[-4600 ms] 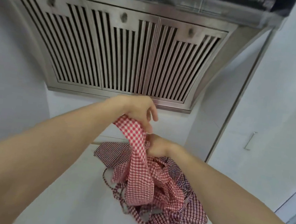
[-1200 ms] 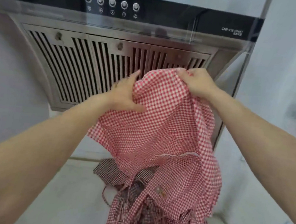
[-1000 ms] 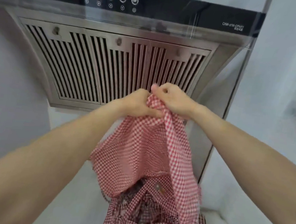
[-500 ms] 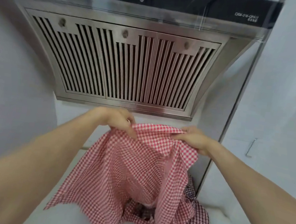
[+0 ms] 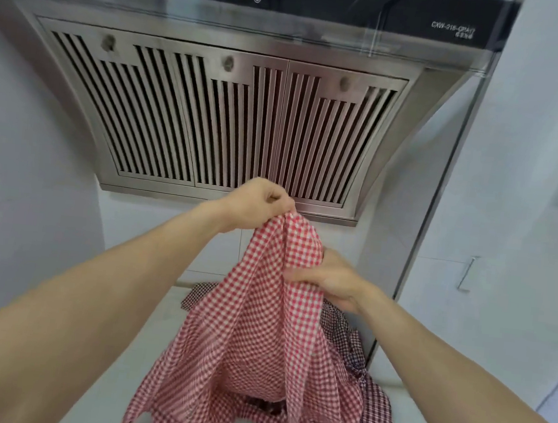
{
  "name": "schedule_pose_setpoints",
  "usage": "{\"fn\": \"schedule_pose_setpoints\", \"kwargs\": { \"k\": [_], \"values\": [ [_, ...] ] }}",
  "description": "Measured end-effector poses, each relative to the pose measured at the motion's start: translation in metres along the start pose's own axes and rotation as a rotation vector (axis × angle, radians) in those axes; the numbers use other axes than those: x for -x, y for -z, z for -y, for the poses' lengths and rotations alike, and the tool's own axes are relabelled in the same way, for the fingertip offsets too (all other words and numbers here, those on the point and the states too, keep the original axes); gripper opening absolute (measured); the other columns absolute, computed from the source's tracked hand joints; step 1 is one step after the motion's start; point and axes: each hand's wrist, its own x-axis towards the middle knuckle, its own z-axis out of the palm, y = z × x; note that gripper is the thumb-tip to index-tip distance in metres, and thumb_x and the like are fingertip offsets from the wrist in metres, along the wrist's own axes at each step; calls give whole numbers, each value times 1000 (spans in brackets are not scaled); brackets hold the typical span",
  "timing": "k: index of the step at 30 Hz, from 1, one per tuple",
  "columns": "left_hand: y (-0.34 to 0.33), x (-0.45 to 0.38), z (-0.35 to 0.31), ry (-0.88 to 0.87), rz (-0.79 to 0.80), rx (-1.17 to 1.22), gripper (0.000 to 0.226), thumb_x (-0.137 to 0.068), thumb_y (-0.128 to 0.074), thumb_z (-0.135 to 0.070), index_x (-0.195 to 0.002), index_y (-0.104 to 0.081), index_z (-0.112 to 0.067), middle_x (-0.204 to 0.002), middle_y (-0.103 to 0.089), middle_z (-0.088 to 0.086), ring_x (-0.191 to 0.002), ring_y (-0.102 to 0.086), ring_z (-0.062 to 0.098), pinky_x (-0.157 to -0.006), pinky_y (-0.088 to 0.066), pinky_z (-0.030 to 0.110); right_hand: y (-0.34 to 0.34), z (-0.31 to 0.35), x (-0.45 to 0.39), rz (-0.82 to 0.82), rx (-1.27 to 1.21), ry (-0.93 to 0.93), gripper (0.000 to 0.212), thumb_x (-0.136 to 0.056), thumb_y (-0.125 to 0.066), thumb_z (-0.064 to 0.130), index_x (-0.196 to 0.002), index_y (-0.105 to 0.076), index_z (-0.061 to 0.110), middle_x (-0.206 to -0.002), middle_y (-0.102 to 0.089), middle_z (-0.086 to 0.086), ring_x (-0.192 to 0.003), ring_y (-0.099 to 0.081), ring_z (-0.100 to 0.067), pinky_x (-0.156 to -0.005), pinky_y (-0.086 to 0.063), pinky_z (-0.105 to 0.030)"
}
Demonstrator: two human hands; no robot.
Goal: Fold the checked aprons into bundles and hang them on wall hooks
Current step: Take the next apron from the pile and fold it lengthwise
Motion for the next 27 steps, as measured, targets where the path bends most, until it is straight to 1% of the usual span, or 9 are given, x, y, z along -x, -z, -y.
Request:
{"fn": "schedule_pose_setpoints", "kwargs": {
  "k": [3,6,11,14,16,19,21,23,27],
  "values": [
    [2,-2,-2,60,-195,240,25,-103,-50,-22,-91,-70,-12,-83,-68,-4,-75,-64,7,-71,-53,22,-5,-42,3,105,103,-155,50,-83,-77,19,-128,-57,24,-123,-68,2,-113,-64,-20,-101,-49,-47],
    [7,-3,1,144,-280,435,28,-104,-48,-24,-91,-70,-13,-78,-69,-1,-72,-64,12,-67,-54,27,-11,-93,5,117,135,-307,62,-83,-79,24,-138,-51,19,-124,-69,3,-112,-66,-20,-98,-52,-51],
    [1,0,11,246,-237,536,30,-104,-47,-26,-91,-69,-11,-66,-69,-4,-65,-65,11,-63,-54,27,-30,-135,6,-151,30,-235,63,-69,-90,18,-113,-46,29,-114,-66,7,-108,-63,-16,-95,-52,-36],
    [-2,-2,17,255,-200,479,31,-105,-44,-31,-95,-65,-11,-93,-73,4,-89,-69,20,-83,-57,35,-41,-136,0,-406,-60,-204,16,-84,-68,3,-96,-64,12,-87,-73,-5,-73,-68,-17,-63,-54,-27],
    [5,1,19,233,-114,387,24,-103,-49,-32,-101,-63,-13,-110,-70,6,-103,-66,22,-99,-52,40,-31,-128,-6,-446,-192,-220,11,-89,-55,-1,-84,-63,3,-68,-67,-10,-53,-62,-19,-48,-47,-27],
    [29,12,29,281,91,188,30,-85,-74,-28,-109,-57,-20,-110,-67,-3,-102,-63,14,-98,-47,34,12,-101,-4,-326,-254,-161,13,-85,-71,7,-92,-68,-4,-91,-71,-23,-78,-70,-33,-72,-59,-42],
    [47,18,50,344,160,-156,43,-76,-81,-28,-112,-57,-23,-107,-65,-6,-99,-61,14,-96,-47,31,55,-76,10,-69,-54,-150,45,-73,-86,15,-113,-68,5,-114,-71,-19,-105,-68,-35,-87,-58,-41],
    [63,25,73,397,51,-452,29,-78,-80,-32,-96,-65,-14,-91,-66,0,-84,-63,16,-72,-51,19,89,-47,30,79,446,-244,46,-66,-91,18,-107,-71,21,-105,-76,0,-105,-69,-21,-83,-55,-26],
    [77,33,99,405,-139,-423,34,-90,-68,-35,-71,-58,-8,-70,-61,5,-65,-60,19,-53,-41,20,124,-13,38,-53,1278,-237,33,-91,-70,34,-67,-54,18,-70,-61,-2,-75,-56,-17,-58,-44,-12]
  ]
}}
